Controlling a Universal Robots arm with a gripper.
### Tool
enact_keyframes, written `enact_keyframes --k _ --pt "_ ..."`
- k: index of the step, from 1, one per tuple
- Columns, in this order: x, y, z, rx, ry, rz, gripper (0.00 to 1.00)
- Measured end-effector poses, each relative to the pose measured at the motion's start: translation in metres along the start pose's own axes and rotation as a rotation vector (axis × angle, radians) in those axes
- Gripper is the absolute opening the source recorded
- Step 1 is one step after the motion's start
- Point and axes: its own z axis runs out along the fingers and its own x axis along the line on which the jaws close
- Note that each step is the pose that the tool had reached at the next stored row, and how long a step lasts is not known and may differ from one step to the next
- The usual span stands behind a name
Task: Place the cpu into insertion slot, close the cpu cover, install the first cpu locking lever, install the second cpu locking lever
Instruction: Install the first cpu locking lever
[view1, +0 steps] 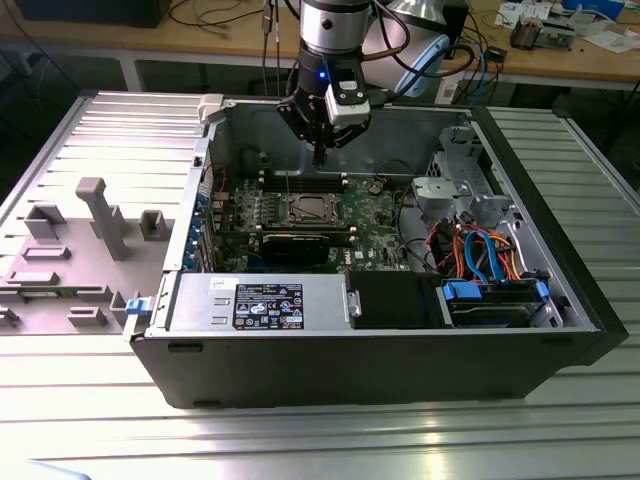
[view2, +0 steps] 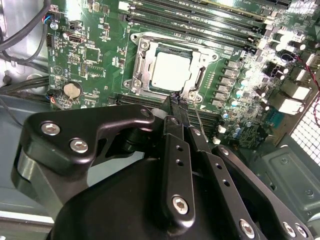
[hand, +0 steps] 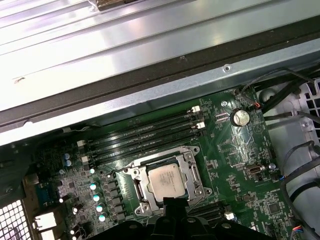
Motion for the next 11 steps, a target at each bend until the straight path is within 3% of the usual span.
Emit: enact_keyframes --k 1,2,3,11 --pt "0.0003 -0.0001 0.0001 -0.0011 -0.0037 0.000 0.11" --pt "0.0010 -0.0003 0.0002 -0.0040 -0.0136 -0.001 0.11" --pt "0.0014 -0.0004 0.0005 -0.0053 -0.0178 -0.005 0.11" --pt "0.0014 -0.0004 0.0036 -0.0051 -0.0175 -0.121 0.11"
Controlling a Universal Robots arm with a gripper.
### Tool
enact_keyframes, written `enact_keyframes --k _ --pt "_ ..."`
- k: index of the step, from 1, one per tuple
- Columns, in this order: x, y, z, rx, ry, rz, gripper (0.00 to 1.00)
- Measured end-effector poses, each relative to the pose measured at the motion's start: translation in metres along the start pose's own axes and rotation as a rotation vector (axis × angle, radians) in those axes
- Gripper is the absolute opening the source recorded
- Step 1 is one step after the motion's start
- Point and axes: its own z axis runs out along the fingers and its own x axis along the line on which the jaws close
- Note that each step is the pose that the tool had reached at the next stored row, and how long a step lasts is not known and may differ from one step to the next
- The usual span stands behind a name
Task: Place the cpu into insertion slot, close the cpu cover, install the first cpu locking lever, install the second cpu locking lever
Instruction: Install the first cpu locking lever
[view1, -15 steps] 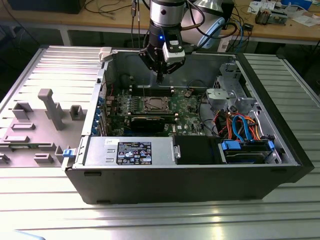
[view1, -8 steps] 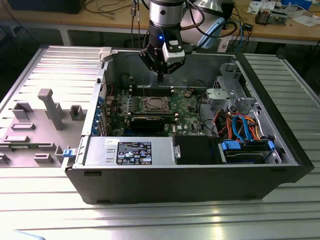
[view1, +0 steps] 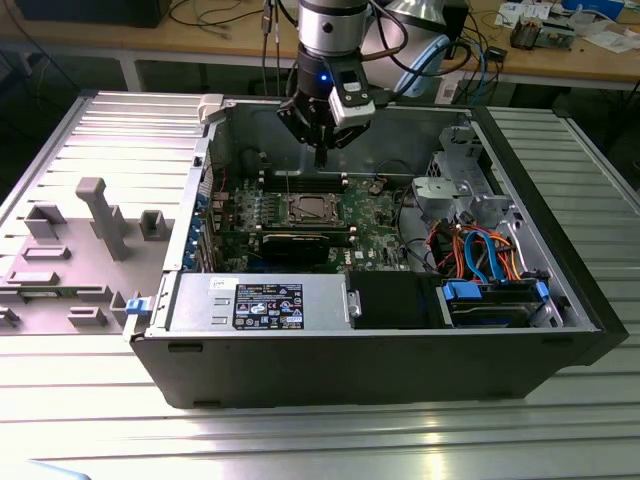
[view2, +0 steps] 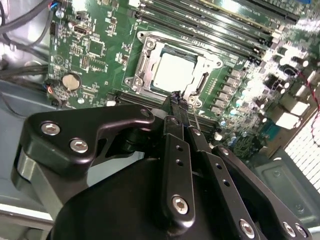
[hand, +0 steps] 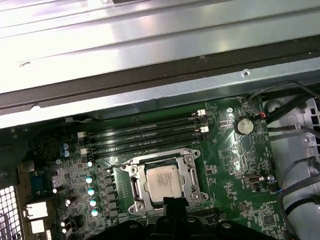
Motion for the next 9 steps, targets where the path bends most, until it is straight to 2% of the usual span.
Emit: enact_keyframes --k 2,7,9 --pt "0.0000 0.0000 0.0010 -0.0005 0.0002 -0.040 0.11" --pt "0.0000 0.0000 0.0025 -0.0008 0.0006 -0.095 0.11" --pt "0.0000 0.0000 0.0032 -0.0013 0.0008 -0.129 0.11"
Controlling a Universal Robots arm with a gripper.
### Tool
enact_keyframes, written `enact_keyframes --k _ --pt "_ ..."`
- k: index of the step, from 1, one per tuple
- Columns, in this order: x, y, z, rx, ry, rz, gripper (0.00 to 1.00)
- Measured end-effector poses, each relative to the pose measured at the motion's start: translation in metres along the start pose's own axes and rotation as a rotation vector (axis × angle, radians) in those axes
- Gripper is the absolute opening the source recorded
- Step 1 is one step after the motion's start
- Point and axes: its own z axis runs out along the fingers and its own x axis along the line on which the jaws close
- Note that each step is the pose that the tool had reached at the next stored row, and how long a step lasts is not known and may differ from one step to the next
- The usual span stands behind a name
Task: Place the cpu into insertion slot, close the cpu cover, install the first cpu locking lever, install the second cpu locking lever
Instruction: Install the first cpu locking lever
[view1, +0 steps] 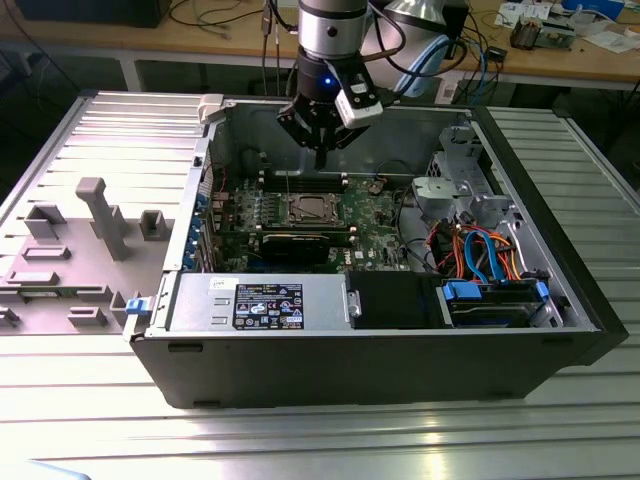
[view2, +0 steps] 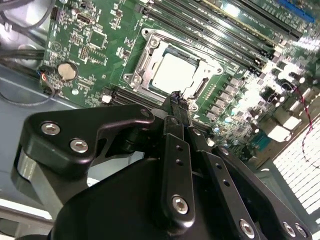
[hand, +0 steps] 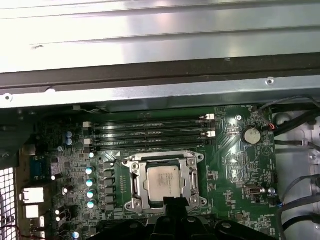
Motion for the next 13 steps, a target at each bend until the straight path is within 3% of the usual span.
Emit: enact_keyframes --k 2,4,13 --pt "0.0001 0.0000 0.0004 -0.0001 0.0002 -0.028 0.11" --pt "0.0015 -0.0001 0.0007 -0.0003 0.0001 -0.029 0.11" --pt "0.0221 -0.0008 0.0008 -0.0007 0.0001 -0.034 0.11"
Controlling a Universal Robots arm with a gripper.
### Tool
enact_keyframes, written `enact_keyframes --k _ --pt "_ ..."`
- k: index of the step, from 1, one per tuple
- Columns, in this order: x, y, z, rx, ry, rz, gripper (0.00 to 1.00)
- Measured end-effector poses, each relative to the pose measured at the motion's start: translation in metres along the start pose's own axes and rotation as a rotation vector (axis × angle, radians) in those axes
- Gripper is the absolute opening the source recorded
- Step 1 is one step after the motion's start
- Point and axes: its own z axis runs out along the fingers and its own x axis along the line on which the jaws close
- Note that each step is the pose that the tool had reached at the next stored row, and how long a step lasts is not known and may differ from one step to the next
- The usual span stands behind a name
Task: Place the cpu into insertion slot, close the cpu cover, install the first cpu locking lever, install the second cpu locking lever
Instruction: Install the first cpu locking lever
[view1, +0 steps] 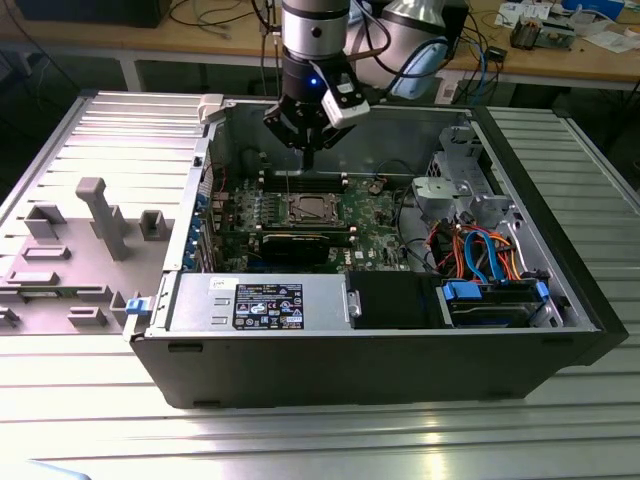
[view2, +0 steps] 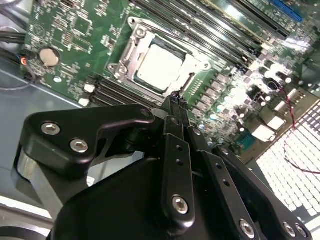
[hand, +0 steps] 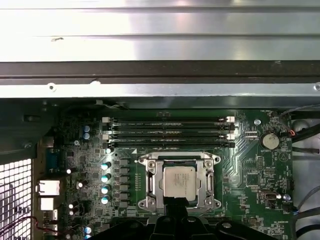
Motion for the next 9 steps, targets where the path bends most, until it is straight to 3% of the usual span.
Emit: enact_keyframes --k 6,9 --pt "0.0107 0.0000 0.0002 -0.0002 -0.0004 -0.003 0.11" --pt "0.0120 0.0000 0.0003 -0.0003 -0.0007 -0.004 0.11"
